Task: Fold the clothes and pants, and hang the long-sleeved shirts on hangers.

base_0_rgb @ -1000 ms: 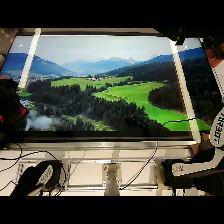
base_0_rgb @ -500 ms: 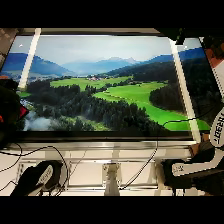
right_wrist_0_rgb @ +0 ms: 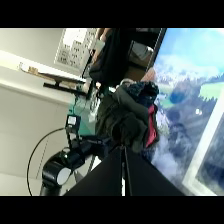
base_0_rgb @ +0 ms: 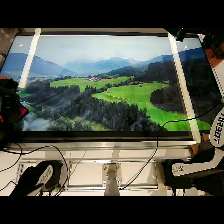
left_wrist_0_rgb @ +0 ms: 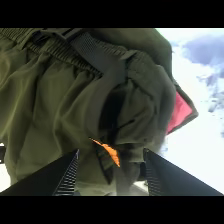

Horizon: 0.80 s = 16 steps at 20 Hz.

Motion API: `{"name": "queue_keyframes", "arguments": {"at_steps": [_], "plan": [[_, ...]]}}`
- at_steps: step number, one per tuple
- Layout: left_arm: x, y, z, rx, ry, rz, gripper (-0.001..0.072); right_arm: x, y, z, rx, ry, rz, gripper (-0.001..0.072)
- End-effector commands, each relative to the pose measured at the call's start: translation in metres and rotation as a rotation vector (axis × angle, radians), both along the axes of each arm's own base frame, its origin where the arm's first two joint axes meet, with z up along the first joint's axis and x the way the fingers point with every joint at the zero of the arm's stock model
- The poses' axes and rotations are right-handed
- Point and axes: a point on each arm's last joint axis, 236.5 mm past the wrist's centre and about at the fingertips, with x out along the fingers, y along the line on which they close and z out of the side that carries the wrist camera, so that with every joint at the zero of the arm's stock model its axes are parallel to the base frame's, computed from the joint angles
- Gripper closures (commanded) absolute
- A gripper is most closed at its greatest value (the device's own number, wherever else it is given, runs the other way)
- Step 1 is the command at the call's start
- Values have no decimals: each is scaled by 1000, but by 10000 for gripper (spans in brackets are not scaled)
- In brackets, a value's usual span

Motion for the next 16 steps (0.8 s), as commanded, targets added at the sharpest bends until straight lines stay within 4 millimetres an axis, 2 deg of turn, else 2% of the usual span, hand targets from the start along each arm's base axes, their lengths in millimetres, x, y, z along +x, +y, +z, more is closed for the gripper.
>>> {"name": "queue_keyframes", "arguments": {"at_steps": [1, 2, 3, 4, 5, 6, 9, 13, 16], "plan": [[-3, 20, -10, 9, 27, 48, 197, 5, -2, 3, 10, -8, -22, 675], [-4, 28, -16, 4, 44, 70, 111, 4, -1, 2, 8, -6, -18, 665], [-5, 35, -25, 1, 66, 87, 9, 4, -1, 2, 7, -5, -16, 542], [-3, 39, -31, -2, 79, 92, 11, 4, -1, 2, 7, -5, -16, 355], [-2, 44, -38, -1, 98, 99, 11, 4, -2, 1, 5, -5, -18, 229], [-1, 50, -45, 5, 120, 107, 10, 4, -2, 1, 4, -5, -18, 206], [-2, 67, -58, 30, 174, 125, 11, 4, -2, 1, 2, -6, -20, 205], [23, 73, -63, 55, 135, 58, 10, 8, -5, -6, -31, -2, -37, 203], [38, 78, -64, 104, 135, 4, 11, 9, -6, -10, -44, 2, -41, 83]]}}
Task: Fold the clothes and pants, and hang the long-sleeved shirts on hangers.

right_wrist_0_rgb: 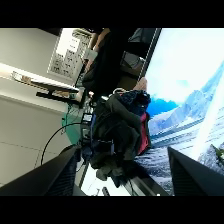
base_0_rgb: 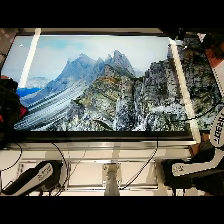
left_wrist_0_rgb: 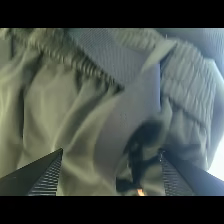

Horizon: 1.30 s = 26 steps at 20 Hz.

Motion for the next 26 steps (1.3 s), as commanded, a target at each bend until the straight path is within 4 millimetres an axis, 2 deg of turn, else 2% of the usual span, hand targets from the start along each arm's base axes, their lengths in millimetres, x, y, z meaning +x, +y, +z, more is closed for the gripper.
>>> {"name": "queue_keyframes", "arguments": {"at_steps": [1, 7, 8, 9, 11, 12, 13, 15, 16, 17, 19, 20, 22, 24, 26], "plan": [[20, 7, -4, 46, -1, -69, 11, 1, -1, -4, -16, 4, -6, 83], [22, 25, -23, 62, 48, -74, 28, 1, -1, -4, -17, 4, -5, 81], [21, 30, -25, 60, 45, -68, 139, 1, -1, -4, -18, 5, -4, 81], [19, 34, -25, 60, 40, -60, 323, -1, -1, -5, -21, 8, 2, 82], [21, 38, -23, 65, 21, -68, 601, -4, 0, -8, -29, 15, 17, 87], [21, 38, -22, 71, 26, -73, 696, -6, 0, -8, -31, 18, 22, 123], [24, 37, -22, 70, 18, -81, 695, -7, 1, -9, -34, 20, 28, 210], [26, 36, -18, 74, 9, -86, 697, -7, 1, -10, -36, 21, 28, 465], [27, 35, -14, 78, 0, -88, 697, -7, 0, -11, -41, 22, 28, 666], [30, 34, -5, 85, -21, -91, 697, -6, -1, -13, -53, 22, 21, 676], [38, 25, 27, 85, -146, -71, 697, 0, -8, -25, -113, 23, -8, 676], [44, 18, 51, 77, -255, -51, 697, 3, -12, -32, -146, 27, -26, 676], [58, -8, 116, 20, -563, -42, 698, 10, -22, -45, -210, 33, -63, 677], [70, -54, 184, -100, -877, -125, 698, 16, -33, -58, -286, 20, -93, 676], [72, -123, 262, -261, -1189, -317, 699, 25, -43, -64, -329, 13, -141, 677]]}}
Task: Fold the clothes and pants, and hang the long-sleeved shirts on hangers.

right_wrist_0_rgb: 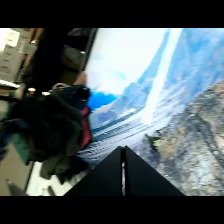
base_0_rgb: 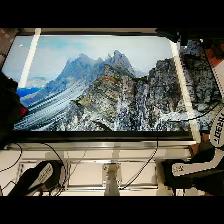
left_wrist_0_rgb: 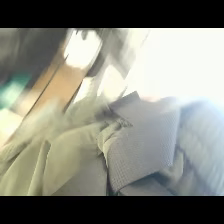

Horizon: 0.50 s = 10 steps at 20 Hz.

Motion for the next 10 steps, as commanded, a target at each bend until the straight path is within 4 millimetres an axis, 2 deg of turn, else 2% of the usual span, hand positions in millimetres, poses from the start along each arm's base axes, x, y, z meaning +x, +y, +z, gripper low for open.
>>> {"name": "queue_keyframes", "arguments": {"at_steps": [1, 2, 3, 4, 7, 10], "plan": [[-1, -109, 125, -233, -537, -337, 699, 18, -23, -14, -105, -28, -91, 677], [-4, -142, 144, -298, -613, -440, 698, 24, -28, -12, -108, -43, -116, 677], [-4, -170, 150, -358, -640, -515, 699, 29, -32, -9, -101, -59, -138, 677], [-1, -195, 148, -412, -633, -576, 698, 33, -39, -5, -95, -75, -165, 677], [15, -291, 128, -546, -557, -794, 698, 40, -69, -4, -103, -80, -232, 677], [22, -402, 91, -695, -450, -1008, 698, 38, -121, -17, -159, -37, -311, 677]]}}
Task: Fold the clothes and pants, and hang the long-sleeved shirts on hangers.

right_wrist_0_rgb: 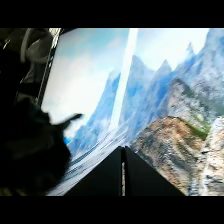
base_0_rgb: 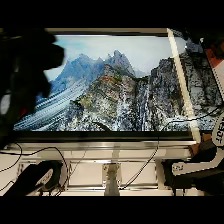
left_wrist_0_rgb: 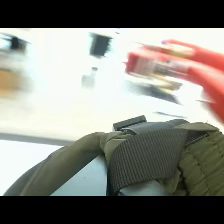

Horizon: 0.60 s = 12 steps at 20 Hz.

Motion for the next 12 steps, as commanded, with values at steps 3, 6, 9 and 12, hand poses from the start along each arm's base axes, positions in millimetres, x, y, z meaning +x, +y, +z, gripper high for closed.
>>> {"name": "queue_keyframes", "arguments": {"at_steps": [3, 6, 9, 12], "plan": [[-17, -206, -90, -42, 173, -445, 698, -12, -99, -36, -146, 120, -169, 678], [-40, -283, -174, 49, 320, -573, 698, -27, -144, -58, -223, 208, -245, 677], [-66, -327, -238, 125, 420, -651, 697, -32, -160, -76, -211, 260, -270, 676], [-86, -346, -246, 139, 425, -702, 405, -22, -164, -85, -192, 263, -295, 577]]}}
